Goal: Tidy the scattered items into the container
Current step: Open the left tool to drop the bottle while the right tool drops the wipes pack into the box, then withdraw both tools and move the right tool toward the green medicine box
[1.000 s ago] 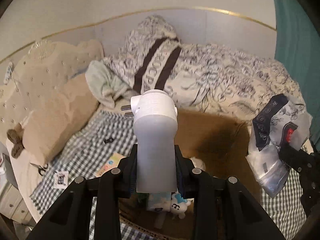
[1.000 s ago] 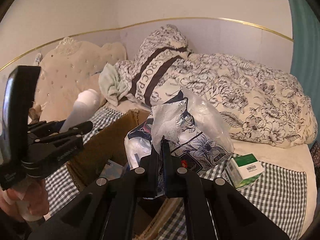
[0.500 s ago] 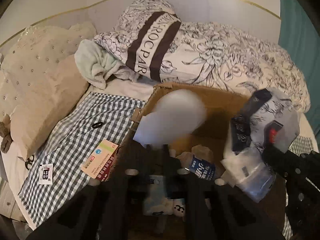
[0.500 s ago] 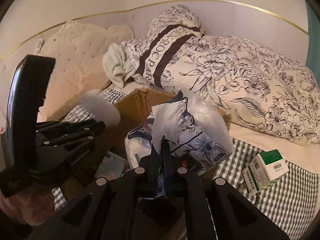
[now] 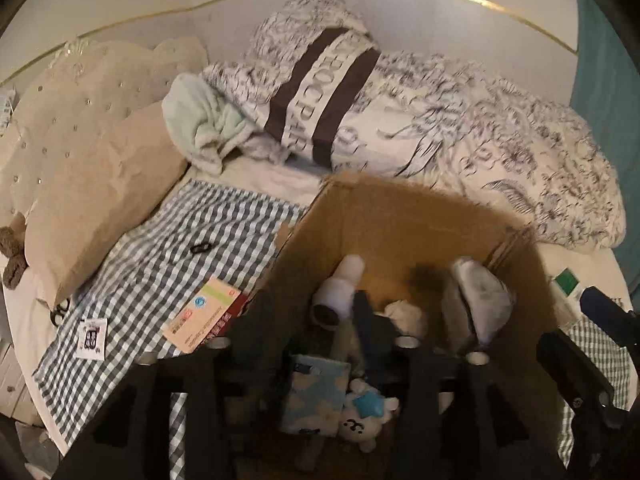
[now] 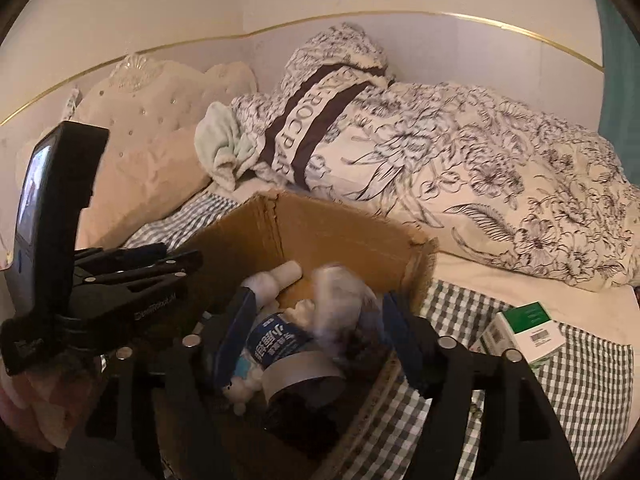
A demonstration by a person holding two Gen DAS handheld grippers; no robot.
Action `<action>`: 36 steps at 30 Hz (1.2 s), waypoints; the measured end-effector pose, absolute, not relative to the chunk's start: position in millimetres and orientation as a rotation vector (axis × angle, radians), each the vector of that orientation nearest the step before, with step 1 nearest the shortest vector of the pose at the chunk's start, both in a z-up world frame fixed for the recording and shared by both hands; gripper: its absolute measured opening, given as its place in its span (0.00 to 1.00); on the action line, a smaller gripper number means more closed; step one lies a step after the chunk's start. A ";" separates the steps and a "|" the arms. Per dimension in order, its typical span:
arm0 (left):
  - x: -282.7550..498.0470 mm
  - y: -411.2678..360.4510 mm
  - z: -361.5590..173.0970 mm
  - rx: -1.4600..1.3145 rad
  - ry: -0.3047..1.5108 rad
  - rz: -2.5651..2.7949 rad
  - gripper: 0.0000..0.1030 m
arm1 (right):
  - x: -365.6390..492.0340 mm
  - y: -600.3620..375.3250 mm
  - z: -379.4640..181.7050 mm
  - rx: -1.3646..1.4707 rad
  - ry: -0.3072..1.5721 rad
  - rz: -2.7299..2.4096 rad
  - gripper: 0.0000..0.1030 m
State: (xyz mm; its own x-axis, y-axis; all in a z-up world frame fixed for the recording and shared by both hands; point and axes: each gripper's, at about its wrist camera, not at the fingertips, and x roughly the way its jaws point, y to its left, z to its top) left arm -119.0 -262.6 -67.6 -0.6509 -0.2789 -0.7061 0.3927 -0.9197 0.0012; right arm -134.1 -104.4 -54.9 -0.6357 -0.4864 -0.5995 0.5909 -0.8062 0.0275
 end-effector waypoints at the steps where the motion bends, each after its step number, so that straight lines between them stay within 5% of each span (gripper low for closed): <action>1: -117.7 -259.4 -63.7 1.043 0.203 -2.559 0.53 | -133.4 -101.3 -52.1 0.805 0.223 -2.396 0.64; 7: -109.0 -235.3 -39.7 0.989 0.134 -2.594 0.64 | -122.7 -76.0 -30.0 0.754 0.195 -2.440 0.70; 17: -87.6 -202.0 3.9 0.857 0.079 -2.657 1.00 | -98.0 -30.7 16.3 0.645 0.163 -2.523 0.87; 23: -77.9 -186.6 22.1 0.822 0.120 -2.683 1.00 | -80.4 1.9 34.9 0.590 0.183 -2.597 1.00; 36: -79.1 -121.9 39.7 0.790 0.110 -2.795 1.00 | -72.5 85.7 39.3 0.615 0.131 -2.680 1.00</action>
